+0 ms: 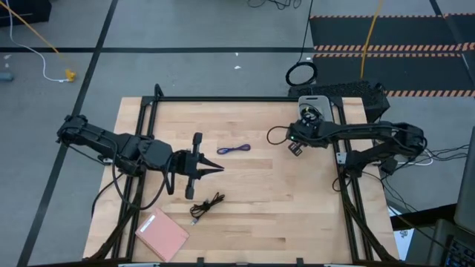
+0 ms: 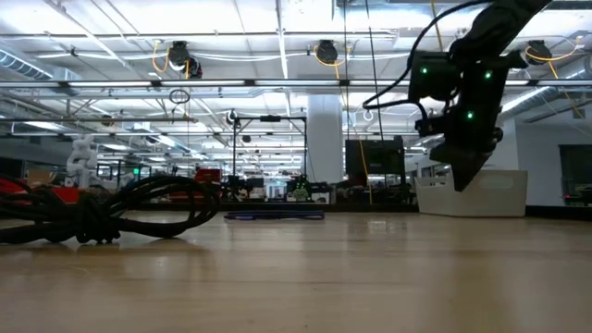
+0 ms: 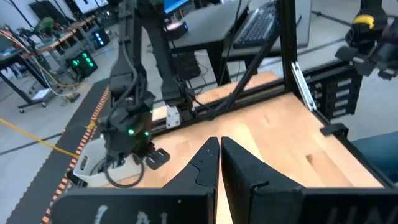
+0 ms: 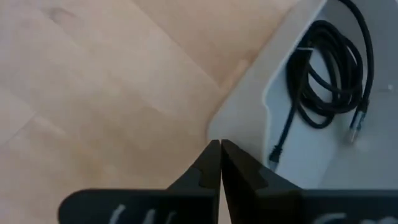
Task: Pick and place USB-C Cables
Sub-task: Adjust the white bin
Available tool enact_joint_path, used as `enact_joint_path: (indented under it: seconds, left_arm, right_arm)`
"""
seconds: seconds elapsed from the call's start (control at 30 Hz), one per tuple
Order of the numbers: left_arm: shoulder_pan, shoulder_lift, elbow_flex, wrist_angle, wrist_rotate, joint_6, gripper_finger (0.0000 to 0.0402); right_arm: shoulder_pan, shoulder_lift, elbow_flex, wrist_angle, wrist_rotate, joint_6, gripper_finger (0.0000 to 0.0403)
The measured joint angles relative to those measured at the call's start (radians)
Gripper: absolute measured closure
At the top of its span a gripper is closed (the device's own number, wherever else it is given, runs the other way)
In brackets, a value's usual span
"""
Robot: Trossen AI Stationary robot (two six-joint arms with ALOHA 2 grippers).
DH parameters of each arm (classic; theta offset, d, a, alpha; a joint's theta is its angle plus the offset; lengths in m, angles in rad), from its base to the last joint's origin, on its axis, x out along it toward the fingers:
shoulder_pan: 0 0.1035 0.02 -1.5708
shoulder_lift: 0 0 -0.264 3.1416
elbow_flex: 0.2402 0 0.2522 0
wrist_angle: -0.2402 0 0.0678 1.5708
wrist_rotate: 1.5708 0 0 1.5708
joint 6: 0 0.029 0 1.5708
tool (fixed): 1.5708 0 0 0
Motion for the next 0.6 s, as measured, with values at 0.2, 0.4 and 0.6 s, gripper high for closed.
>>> enact_joint_path:
  seconds: [0.2, 0.4, 0.6]
  left_arm:
    - [0.001, 0.016, 0.0, -0.002, 0.0, -0.006, 0.038]
    - [0.002, 0.033, 0.0, -0.008, -0.008, -0.027, 0.038]
    - [0.006, 0.048, 0.0, -0.056, -0.021, -0.04, 0.038]
  right_arm:
    - [-0.043, 0.031, 0.0, 0.124, 0.0, -0.089, 0.0397]
    - [-0.096, 0.038, 0.0, 0.154, 0.0, -0.154, 0.0397]
    - [-0.121, 0.024, 0.0, 0.181, -0.002, -0.212, 0.0397]
